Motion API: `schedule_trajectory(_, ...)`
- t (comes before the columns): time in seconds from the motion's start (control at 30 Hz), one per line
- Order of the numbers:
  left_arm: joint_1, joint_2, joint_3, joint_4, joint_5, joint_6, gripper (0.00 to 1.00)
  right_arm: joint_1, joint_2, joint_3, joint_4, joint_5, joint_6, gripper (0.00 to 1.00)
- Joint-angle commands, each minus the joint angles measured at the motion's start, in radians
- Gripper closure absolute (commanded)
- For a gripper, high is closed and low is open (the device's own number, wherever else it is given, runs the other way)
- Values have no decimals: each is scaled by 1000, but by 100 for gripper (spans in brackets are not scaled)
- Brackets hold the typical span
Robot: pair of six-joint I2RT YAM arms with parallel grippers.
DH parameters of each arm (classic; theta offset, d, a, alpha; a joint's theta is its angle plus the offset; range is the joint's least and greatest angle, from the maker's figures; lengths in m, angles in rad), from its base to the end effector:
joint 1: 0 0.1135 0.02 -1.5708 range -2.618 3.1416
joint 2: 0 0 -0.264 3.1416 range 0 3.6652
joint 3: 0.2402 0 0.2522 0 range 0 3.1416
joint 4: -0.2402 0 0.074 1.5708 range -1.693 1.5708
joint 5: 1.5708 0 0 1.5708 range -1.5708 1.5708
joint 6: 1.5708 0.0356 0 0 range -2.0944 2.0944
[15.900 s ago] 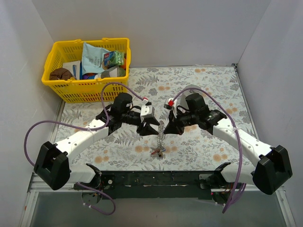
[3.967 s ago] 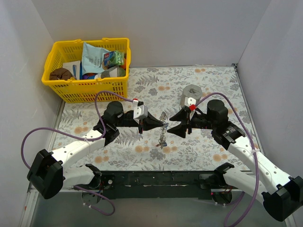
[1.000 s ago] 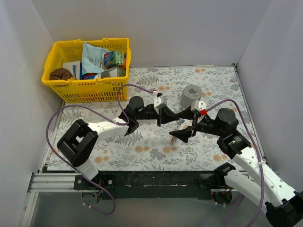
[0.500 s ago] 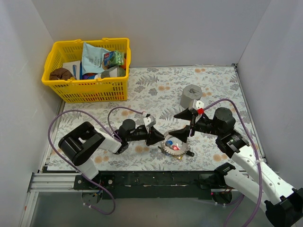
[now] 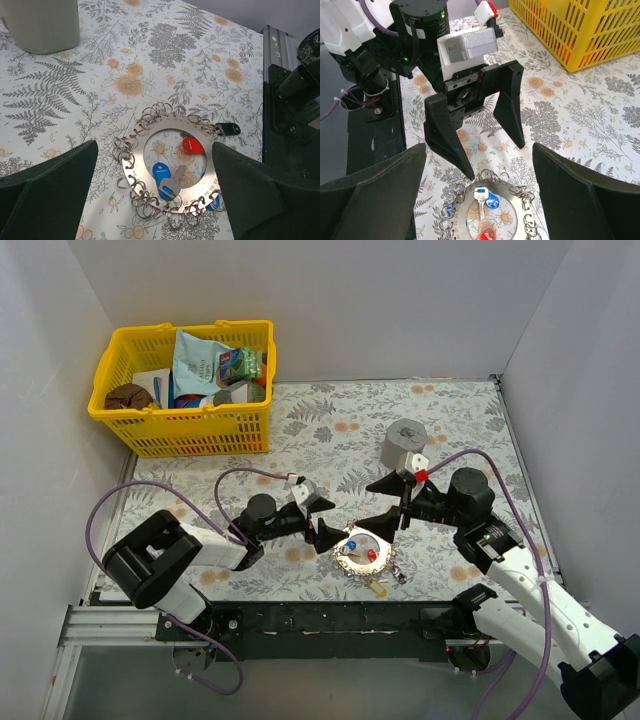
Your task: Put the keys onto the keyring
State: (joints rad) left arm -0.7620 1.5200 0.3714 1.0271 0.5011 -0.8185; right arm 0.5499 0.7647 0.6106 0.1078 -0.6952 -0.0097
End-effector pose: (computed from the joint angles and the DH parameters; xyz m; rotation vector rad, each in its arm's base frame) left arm 0.1807 -0.1961 0.1655 0.3780 1.9179 -1.5426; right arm 0.1432 0.1146 0.3133 -0.9755 1.3874 0.9680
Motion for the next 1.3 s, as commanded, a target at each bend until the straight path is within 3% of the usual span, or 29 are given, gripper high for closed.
schedule_trajectory(0.0,1,-58,32,-28,-56,-16,2,-4,-8,-8,40,-10,2,6)
schedule_trajectory(0.13,45,-55,81,-88,-99,-166,2,-4,5,-24,36,23,2,6)
schedule_trajectory(0.27,105,-78,129,-283,-136,-249,2,-4,24,-54,36,92,48,6)
schedule_trajectory(0.43,147,-207,32,-299,-287,-271,2,-4,45,-68,-23,316,66,3)
schedule_trajectory(0.53,158,-348,-58,-303,-485,-307,2,-8,64,-71,-63,497,115,2)
schedule_trajectory(0.57,158,-383,-80,-347,-682,-382,2,-10,71,-74,-69,535,123,2)
schedule_trajectory(0.67,168,-507,-80,-580,-939,-487,2,-15,76,-80,-95,686,152,2)
schedule_trajectory(0.8,171,-581,-5,-844,-1134,-533,2,-19,65,-75,-138,914,181,1)
schedule_trajectory(0.93,171,-627,38,-956,-1197,-539,2,-22,33,-97,-123,990,217,2)
schedule_trajectory(1.27,171,-710,4,-912,-1187,-499,2,-22,-5,-120,-62,1030,206,1)
